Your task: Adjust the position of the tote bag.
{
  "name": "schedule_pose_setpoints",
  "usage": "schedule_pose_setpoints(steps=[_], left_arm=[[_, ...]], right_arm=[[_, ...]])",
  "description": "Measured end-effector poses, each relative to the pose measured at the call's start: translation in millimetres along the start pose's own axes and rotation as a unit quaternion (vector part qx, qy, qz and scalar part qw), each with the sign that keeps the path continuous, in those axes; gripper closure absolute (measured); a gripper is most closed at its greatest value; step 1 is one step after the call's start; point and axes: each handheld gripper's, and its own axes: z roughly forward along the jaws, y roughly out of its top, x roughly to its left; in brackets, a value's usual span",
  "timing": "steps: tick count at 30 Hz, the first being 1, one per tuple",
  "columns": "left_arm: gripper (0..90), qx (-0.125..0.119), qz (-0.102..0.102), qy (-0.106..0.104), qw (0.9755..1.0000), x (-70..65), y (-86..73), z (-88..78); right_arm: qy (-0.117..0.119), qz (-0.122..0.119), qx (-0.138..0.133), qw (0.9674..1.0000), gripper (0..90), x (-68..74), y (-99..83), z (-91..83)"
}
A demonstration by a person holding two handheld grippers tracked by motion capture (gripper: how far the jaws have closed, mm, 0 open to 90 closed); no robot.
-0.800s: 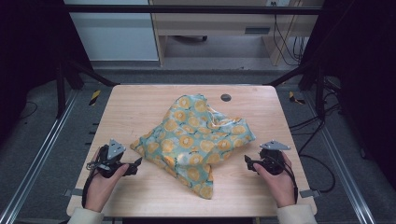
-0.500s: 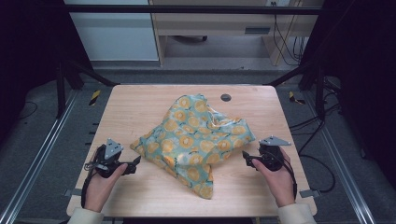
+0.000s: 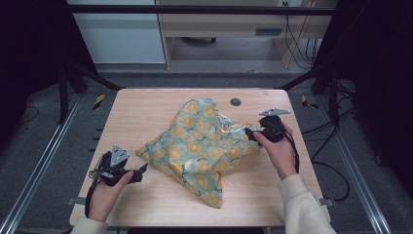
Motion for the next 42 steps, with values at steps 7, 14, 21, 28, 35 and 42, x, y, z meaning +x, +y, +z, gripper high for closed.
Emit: schedule_pose_setpoints(steps=[7,14,21,28,35,42], left_arm=[[6.7,0.000,0.016,-0.003,0.9999,-4.0,1.2,-1.2],[6.7,-0.005,0.020,0.001,0.9998,-6.6,2.8,-1.4],[6.7,-0.003,0.021,-0.003,0.9998,-7.6,2.6,-1.0],[6.9,-0.001,0.017,-0.005,0.9998,-5.9,2.2,-0.7],[7.2,-0.005,0.013,-0.002,0.9999,-4.3,2.7,-3.4],[7.9,-0.008,0.010,0.002,0.9999,-2.1,3.4,-7.0]], right_arm=[[0.024,0.047,0.046,0.9976,16.0,-18.9,7.0,40.9],[0.046,0.052,0.105,0.9920,14.1,-18.5,-13.6,70.2],[0.077,0.032,0.105,0.9909,51.6,-11.9,-23.2,72.7],[0.100,0.010,0.064,0.9928,89.1,-5.5,-21.2,59.5],[0.140,-0.024,0.009,0.9899,90.0,21.7,-0.3,25.1],[0.188,-0.080,-0.039,0.9781,90.0,65.6,16.3,-7.0]])
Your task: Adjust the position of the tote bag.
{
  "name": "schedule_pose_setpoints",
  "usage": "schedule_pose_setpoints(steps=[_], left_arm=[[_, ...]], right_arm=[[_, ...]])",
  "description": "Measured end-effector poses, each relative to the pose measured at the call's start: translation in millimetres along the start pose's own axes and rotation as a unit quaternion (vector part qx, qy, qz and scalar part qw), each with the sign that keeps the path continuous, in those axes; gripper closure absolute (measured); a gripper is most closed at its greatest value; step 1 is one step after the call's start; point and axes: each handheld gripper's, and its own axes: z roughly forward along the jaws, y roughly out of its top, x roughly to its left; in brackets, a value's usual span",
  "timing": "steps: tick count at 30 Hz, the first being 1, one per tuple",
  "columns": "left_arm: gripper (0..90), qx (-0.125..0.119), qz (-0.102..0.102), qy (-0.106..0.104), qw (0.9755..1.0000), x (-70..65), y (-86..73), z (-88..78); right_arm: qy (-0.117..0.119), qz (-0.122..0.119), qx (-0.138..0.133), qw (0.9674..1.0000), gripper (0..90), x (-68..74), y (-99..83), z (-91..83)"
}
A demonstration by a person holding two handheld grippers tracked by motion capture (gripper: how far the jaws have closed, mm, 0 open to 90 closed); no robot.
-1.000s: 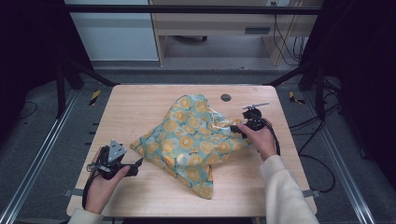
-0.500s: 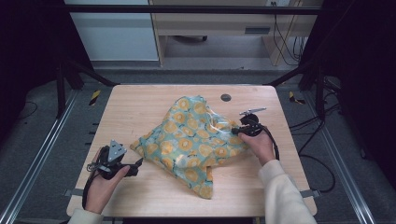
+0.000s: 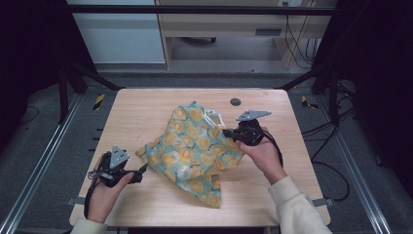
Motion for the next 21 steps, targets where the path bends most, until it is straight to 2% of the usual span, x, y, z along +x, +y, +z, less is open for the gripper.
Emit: schedule_pose_setpoints(steps=[6,9,11,14,15,17,18,21], left_arm=[[9.3,-0.009,-0.006,0.002,0.9999,3.1,0.4,-2.6],[10.3,-0.017,-0.013,0.002,0.9998,5.8,1.9,-5.2],[10.8,-0.026,-0.015,0.002,0.9995,7.8,5.0,-8.3],[11.5,-0.033,-0.010,0.000,0.9994,10.1,12.2,-10.5],[11.5,-0.036,-0.009,0.000,0.9993,11.0,15.8,-11.0],[12.3,-0.042,-0.006,-0.001,0.9991,13.3,25.5,-11.9],[12.5,-0.043,0.002,-0.002,0.9991,14.6,33.3,-11.6],[12.7,-0.041,0.009,-0.007,0.9991,15.6,41.6,-8.6]], right_arm=[[0.039,-0.033,-0.023,0.9984,90.0,36.4,15.6,-3.2],[0.057,-0.047,-0.030,0.9968,90.0,51.8,20.0,-3.3],[0.063,-0.051,-0.031,0.9962,90.0,57.1,21.0,-3.4],[0.086,-0.068,-0.039,0.9931,90.0,76.3,22.9,-4.2],[0.086,-0.068,-0.039,0.9931,90.0,76.3,22.9,-4.2],[0.095,-0.076,-0.044,0.9916,90.0,85.3,23.5,-5.7],[0.102,-0.081,-0.048,0.9903,90.0,91.7,24.7,-7.6],[0.108,-0.085,-0.050,0.9893,90.0,95.7,26.2,-9.2]])
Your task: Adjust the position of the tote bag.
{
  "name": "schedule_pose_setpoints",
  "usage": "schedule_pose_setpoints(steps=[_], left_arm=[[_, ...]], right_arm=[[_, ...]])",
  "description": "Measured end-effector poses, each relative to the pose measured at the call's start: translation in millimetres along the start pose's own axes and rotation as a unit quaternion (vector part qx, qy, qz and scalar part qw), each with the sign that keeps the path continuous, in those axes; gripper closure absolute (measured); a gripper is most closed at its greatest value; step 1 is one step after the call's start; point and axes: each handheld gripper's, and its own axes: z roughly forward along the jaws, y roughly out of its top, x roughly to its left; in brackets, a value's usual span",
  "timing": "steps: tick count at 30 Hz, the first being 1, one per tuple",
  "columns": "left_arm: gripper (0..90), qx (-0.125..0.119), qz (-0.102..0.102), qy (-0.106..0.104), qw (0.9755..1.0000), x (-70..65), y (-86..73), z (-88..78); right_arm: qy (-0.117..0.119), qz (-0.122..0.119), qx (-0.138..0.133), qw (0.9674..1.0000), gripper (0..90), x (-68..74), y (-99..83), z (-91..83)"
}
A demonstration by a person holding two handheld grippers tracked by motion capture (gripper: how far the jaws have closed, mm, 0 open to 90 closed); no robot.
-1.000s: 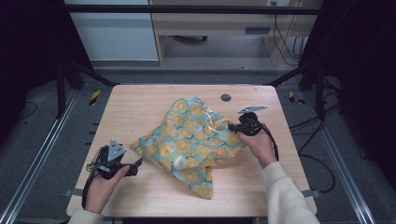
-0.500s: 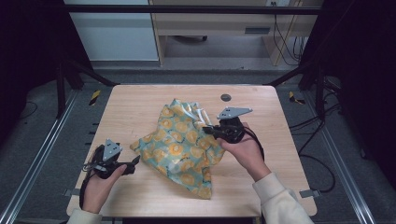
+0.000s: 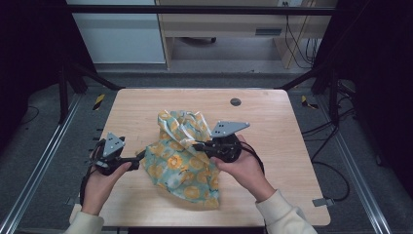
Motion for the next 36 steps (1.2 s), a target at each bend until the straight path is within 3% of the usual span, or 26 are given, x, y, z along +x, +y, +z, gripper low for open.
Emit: schedule_pose_setpoints(steps=[3,8,15,19,23,28,36], left_arm=[[12.6,0.003,-0.002,-0.015,0.9999,2.5,12.1,9.2],[12.2,0.006,-0.005,-0.021,0.9997,5.2,30.5,20.5],[13.5,-0.001,-0.003,-0.031,0.9995,2.4,56.6,26.6],[13.5,0.013,-0.002,-0.037,0.9993,2.7,74.4,43.7],[13.4,0.021,-0.015,-0.048,0.9985,2.4,79.9,57.4],[13.4,0.039,-0.012,-0.046,0.9981,0.0,82.5,72.1],[15.1,0.082,-0.012,-0.031,0.9960,-4.7,67.3,87.3]], right_arm=[[0.006,-0.006,-0.002,1.0000,90.0,4.1,4.8,-0.5],[0.013,-0.010,-0.007,0.9998,90.0,7.5,10.2,-2.5],[0.019,-0.011,0.001,0.9997,90.0,10.1,5.5,-0.3],[0.026,-0.008,0.003,0.9996,90.0,13.6,1.3,1.7],[0.032,-0.011,0.007,0.9994,90.0,15.8,-1.1,3.8],[0.045,-0.012,0.015,0.9988,90.0,21.8,-7.3,9.9],[0.058,-0.014,0.029,0.9978,90.0,30.0,-15.8,16.6]])
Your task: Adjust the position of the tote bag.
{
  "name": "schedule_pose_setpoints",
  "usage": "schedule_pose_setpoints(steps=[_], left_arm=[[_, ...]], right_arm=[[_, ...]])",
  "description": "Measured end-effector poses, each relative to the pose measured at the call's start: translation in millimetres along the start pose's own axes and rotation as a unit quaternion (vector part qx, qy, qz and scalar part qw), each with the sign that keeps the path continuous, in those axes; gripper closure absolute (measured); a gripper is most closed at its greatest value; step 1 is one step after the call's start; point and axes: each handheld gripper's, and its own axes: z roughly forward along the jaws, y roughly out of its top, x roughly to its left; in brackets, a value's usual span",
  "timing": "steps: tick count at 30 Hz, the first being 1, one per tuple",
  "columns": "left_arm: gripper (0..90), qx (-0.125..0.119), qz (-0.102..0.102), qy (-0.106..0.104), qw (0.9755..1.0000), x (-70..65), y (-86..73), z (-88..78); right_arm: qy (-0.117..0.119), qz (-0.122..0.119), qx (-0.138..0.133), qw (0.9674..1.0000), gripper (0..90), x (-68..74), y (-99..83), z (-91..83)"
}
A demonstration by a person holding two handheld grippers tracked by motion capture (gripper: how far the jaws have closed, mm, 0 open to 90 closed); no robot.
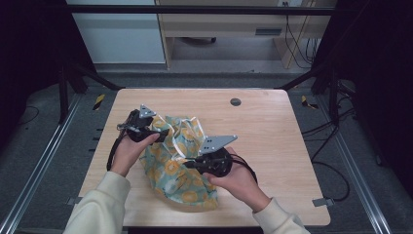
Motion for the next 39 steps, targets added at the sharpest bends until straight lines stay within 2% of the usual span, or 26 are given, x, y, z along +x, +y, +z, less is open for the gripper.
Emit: schedule_pose_setpoints(steps=[1,4,5,6,8,9,10,11,12,13,16,17,19,22,24,25,30,36,39], left_arm=[[15.7,0.000,0.000,0.000,1.0000,0.0,0.0,0.0],[24.7,0.012,0.002,-0.004,0.9999,-0.3,-3.2,2.8],[24.7,0.015,0.003,-0.005,0.9999,-0.9,-3.9,3.3],[38.5,0.019,0.007,-0.008,0.9998,-2.0,-5.1,3.5],[41.6,0.021,0.008,-0.009,0.9997,-2.4,-5.7,3.4],[48.1,0.024,0.008,-0.016,0.9996,-3.2,-6.9,3.2],[60.3,0.031,0.009,-0.017,0.9993,-4.6,-8.9,3.2],[65.8,0.031,0.009,-0.017,0.9993,-4.6,-8.9,3.2],[65.8,0.034,0.012,-0.021,0.9991,-5.9,-10.5,3.0],[76.0,0.034,0.016,-0.019,0.9991,-6.3,-11.6,2.0],[87.0,0.018,0.010,-0.021,0.9996,-5.9,-14.6,-3.4],[88.3,0.018,0.010,-0.021,0.9996,-5.9,-14.6,-3.4],[89.4,0.000,0.004,-0.017,0.9999,-4.1,-16.5,-11.0],[90.0,-0.014,-0.001,-0.013,0.9998,-2.5,-18.5,-18.8],[90.0,-0.019,-0.007,-0.018,0.9996,-1.9,-20.3,-24.1],[90.0,-0.028,-0.013,-0.020,0.9993,-1.9,-21.8,-29.4],[90.0,-0.063,-0.015,-0.015,0.9978,-4.9,-31.2,-54.3],[90.0,-0.078,-0.010,-0.016,0.9968,-10.9,-44.7,-69.9],[90.0,-0.086,-0.014,-0.022,0.9959,-11.9,-49.1,-74.3]], right_arm=[[0.000,0.000,0.000,1.0000,90.0,0.0,0.0,0.0],[0.005,-0.001,0.003,1.0000,90.0,2.2,-3.0,1.6],[0.006,0.000,0.005,1.0000,90.0,2.4,-4.5,2.7],[0.007,0.002,0.006,1.0000,90.0,2.0,-6.6,3.9],[0.007,0.003,0.007,1.0000,90.0,1.8,-7.2,4.2],[0.007,0.004,0.006,0.9999,90.0,1.4,-8.0,4.5],[0.006,0.006,0.007,0.9999,90.0,0.2,-9.4,4.2],[0.006,0.006,0.007,0.9999,90.0,0.2,-9.4,4.2],[0.005,0.007,0.007,0.9999,90.0,-0.4,-9.7,3.9],[0.003,0.010,0.005,0.9999,90.0,-2.3,-10.9,2.3],[0.000,0.013,0.003,0.9999,90.0,-4.7,-12.2,-0.1],[0.000,0.013,0.003,0.9999,90.0,-4.7,-12.2,-0.1],[-0.004,0.015,0.002,0.9999,90.0,-6.4,-13.0,-2.9],[-0.004,0.017,-0.003,0.9998,90.0,-6.6,-12.6,-6.4],[-0.002,0.019,-0.006,0.9998,90.0,-6.4,-12.3,-7.0],[0.001,0.020,-0.009,0.9998,90.0,-5.7,-11.6,-7.9],[0.006,0.022,-0.017,0.9996,90.0,-1.1,-13.3,-10.9],[0.009,0.023,-0.017,0.9995,90.0,2.1,-15.5,-10.5],[0.012,0.024,-0.022,0.9994,90.0,4.4,-14.7,-9.9]])
